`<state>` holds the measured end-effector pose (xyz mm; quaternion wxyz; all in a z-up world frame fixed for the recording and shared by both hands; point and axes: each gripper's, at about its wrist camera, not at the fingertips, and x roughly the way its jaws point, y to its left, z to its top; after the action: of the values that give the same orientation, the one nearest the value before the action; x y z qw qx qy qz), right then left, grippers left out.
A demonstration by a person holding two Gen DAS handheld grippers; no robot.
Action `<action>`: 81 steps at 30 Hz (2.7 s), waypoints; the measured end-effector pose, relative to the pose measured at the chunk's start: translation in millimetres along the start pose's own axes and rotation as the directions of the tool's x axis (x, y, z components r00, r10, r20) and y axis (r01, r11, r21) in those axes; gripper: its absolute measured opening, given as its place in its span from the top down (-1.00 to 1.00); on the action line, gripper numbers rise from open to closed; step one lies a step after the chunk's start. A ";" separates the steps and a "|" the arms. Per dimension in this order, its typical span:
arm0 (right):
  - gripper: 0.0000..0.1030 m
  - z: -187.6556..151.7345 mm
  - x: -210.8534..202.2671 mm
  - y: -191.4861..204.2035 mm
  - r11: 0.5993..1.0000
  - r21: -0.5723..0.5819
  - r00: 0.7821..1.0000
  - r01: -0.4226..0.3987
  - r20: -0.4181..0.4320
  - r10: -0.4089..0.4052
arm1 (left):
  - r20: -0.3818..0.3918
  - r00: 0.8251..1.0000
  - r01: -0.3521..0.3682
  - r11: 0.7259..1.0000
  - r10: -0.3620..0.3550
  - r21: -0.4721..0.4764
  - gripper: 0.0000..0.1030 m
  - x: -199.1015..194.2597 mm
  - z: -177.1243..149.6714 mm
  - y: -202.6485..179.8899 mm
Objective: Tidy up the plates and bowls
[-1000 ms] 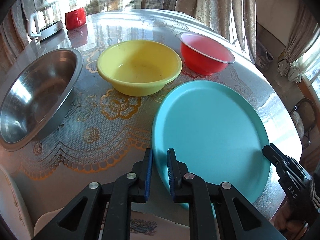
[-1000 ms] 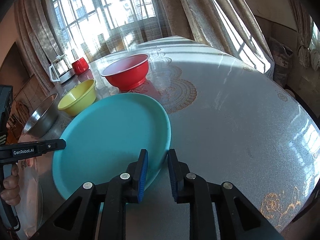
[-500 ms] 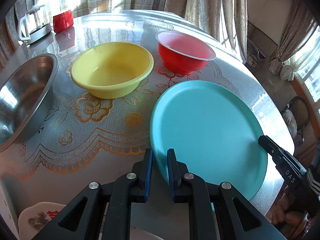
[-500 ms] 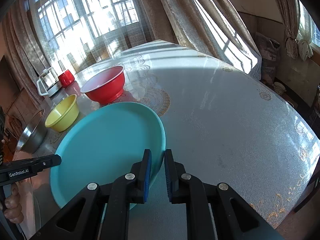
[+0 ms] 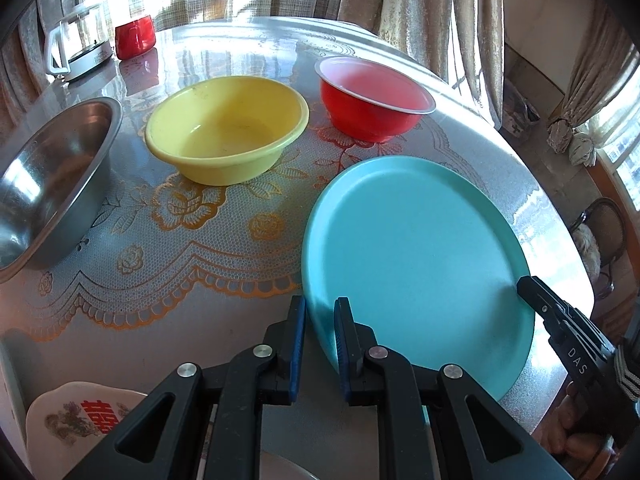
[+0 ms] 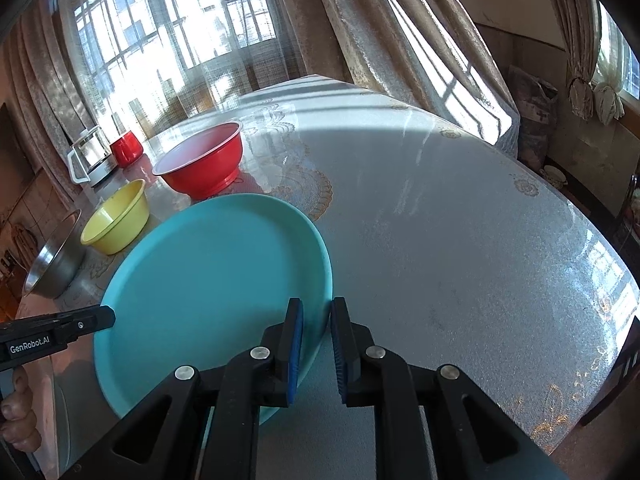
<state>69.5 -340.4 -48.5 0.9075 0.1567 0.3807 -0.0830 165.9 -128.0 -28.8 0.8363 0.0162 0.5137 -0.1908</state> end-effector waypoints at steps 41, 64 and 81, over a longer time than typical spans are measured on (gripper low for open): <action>0.22 -10.2 -36.5 112.1 0.937 -0.162 0.950 -0.311 -0.052 0.306 | 0.330 0.937 0.002 0.942 0.115 -0.336 0.70 -147.2 -130.6 150.6; 0.22 -43.2 -40.0 252.9 0.736 -0.343 0.811 -0.584 -0.293 0.507 | 0.349 0.909 -0.050 0.891 0.228 -0.451 0.63 -161.8 -162.4 198.6; 0.14 -41.1 -20.2 319.0 0.665 -0.322 0.732 -0.674 -0.417 0.539 | 0.367 0.879 -0.038 0.813 0.304 -0.581 0.56 -177.6 -189.9 254.9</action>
<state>114.2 -26.6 9.4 0.8270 0.0700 0.4407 0.3420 18.6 204.3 -7.7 0.9124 -0.2248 0.3388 0.0470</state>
